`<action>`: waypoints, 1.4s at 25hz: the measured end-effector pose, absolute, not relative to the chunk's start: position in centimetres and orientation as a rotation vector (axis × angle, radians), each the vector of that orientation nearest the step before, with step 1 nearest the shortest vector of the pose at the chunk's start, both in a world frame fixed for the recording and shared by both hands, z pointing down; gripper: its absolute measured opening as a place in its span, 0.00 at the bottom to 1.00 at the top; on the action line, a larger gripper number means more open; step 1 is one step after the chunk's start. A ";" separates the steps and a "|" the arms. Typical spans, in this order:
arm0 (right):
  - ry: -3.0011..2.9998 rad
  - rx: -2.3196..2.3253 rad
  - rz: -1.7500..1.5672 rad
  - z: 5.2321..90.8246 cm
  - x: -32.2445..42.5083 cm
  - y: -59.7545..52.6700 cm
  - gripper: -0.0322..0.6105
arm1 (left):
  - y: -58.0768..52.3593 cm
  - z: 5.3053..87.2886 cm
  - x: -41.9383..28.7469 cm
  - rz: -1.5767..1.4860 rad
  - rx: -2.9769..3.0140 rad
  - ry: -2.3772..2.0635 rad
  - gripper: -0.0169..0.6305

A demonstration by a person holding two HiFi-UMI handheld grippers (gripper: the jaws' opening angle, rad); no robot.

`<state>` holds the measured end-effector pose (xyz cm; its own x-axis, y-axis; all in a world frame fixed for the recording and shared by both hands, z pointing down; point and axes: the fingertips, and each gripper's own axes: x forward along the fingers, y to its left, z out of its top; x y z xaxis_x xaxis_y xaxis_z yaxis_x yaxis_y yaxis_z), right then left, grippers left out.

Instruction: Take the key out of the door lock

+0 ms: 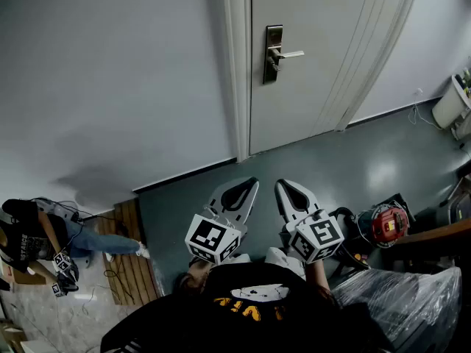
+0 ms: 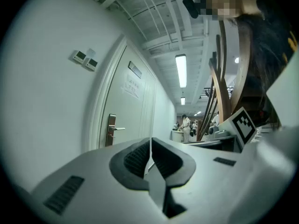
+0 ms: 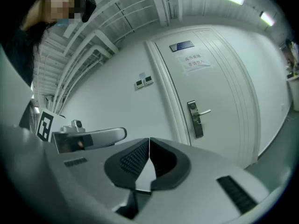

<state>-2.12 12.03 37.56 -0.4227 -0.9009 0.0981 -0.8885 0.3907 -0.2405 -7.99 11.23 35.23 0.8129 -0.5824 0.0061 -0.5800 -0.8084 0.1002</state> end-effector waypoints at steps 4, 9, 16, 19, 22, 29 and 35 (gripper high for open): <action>2.577 -1.671 -0.405 37.8 -2.6 12.2 0.06 | 11.4 35.3 -8.4 -0.036 2.895 -0.929 0.05; 2.542 -1.672 -0.411 37.8 -3.3 12.5 0.06 | 11.8 35.4 -9.5 -0.036 2.895 -0.935 0.05; 2.530 -1.681 -0.399 37.5 -5.2 13.3 0.06 | 12.5 35.6 -11.7 -0.026 2.895 -0.938 0.05; 2.520 -1.706 -0.404 37.7 -5.8 13.7 0.06 | 12.9 36.0 -12.5 -0.012 2.895 -0.920 0.05; 2.511 -1.736 -0.411 38.0 -6.1 14.1 0.06 | 13.0 36.2 -13.0 -0.010 2.892 -0.903 0.05; 2.491 -1.787 -0.417 38.2 -5.4 13.6 0.06 | 12.1 36.8 -12.7 -0.020 2.880 -0.865 0.05; 2.519 -1.775 -0.444 38.9 -5.2 11.4 0.06 | 9.3 37.8 -12.5 -0.029 2.847 -0.897 0.05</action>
<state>-5.22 11.43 38.92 -0.3495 -0.9265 0.1396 -0.9184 0.3092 -0.2470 -12.53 9.28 37.76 0.8203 -0.5712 0.0287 -0.5682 -0.8082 0.1548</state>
